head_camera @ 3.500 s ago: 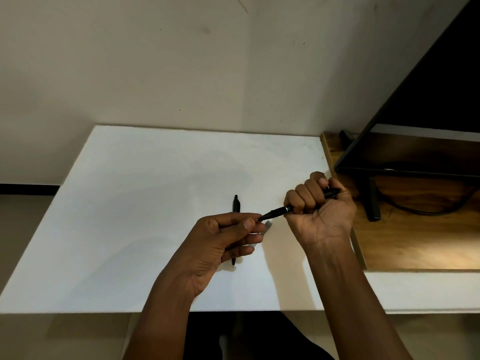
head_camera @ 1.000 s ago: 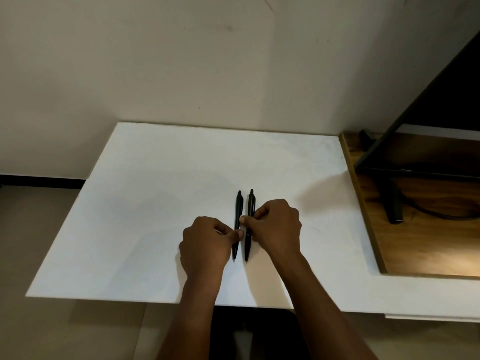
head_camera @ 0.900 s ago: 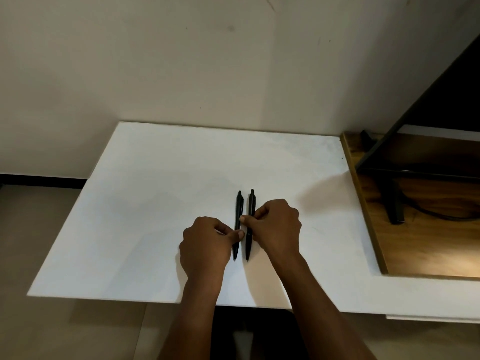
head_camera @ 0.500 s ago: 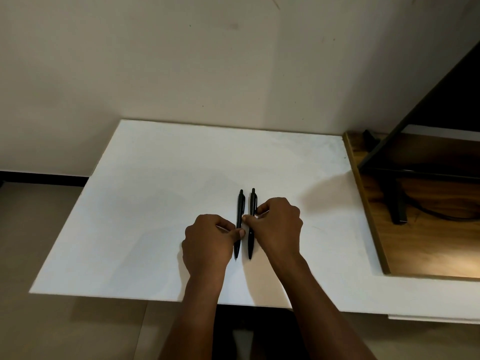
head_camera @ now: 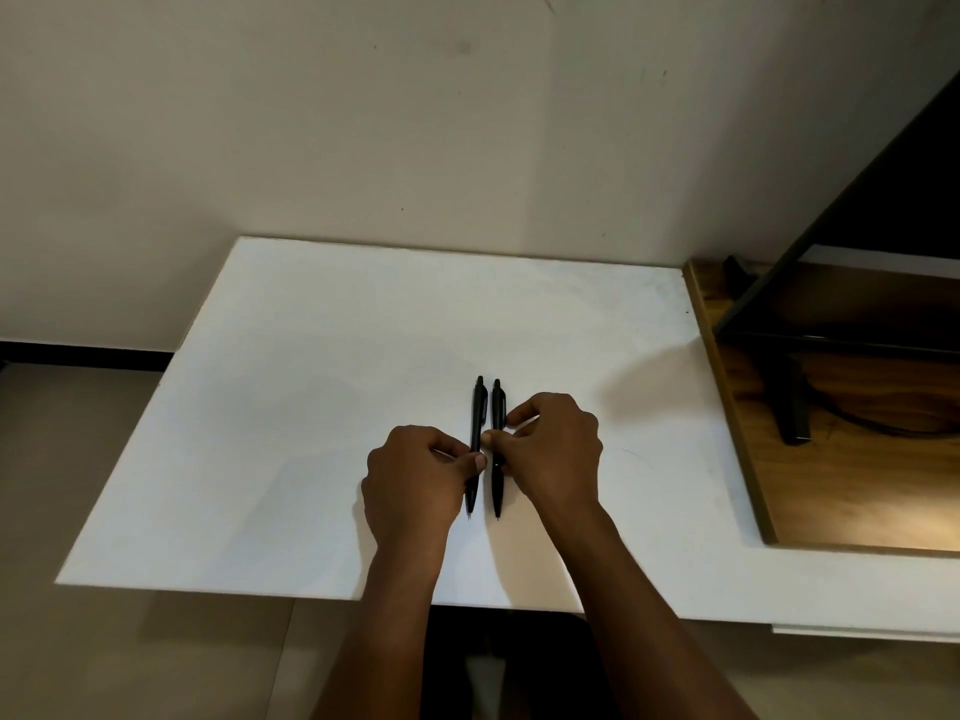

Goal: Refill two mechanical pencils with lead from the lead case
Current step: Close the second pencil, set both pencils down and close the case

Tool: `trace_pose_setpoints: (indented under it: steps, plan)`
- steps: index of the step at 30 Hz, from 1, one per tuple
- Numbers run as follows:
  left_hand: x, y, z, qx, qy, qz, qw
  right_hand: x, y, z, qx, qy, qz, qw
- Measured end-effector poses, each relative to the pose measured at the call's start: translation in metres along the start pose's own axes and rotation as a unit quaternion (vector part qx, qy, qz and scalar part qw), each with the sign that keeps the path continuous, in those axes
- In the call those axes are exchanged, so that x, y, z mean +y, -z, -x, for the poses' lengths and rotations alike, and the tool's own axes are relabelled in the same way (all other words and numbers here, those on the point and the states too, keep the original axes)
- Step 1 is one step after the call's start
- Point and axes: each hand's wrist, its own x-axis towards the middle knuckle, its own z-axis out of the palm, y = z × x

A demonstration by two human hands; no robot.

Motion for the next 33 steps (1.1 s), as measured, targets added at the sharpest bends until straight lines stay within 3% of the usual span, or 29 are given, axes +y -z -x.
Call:
trace_pose_setpoints:
  steps: [9,15,21,25,33]
  plan:
    - [-0.002,-0.001,-0.001,0.038,-0.003,-0.023,0.999,0.003,0.019,-0.007,0.016,-0.019,-0.064,0.998]
    - [0.012,-0.005,0.006,0.109,-0.105,-0.016,0.988,0.024,0.075,-0.027,0.097,-0.022,-0.123,0.987]
    - [0.018,-0.029,0.016,0.049,-0.246,-0.125,0.960,0.049,0.082,-0.035,0.052,0.010,0.003,0.999]
    - [0.016,-0.042,0.018,0.044,-0.253,-0.228,0.939,0.049,0.073,-0.034,0.032,0.069,0.067,0.995]
    - [0.014,-0.052,0.025,0.051,-0.254,-0.291,0.921,0.044,0.056,-0.033,0.033,0.106,0.120,0.987]
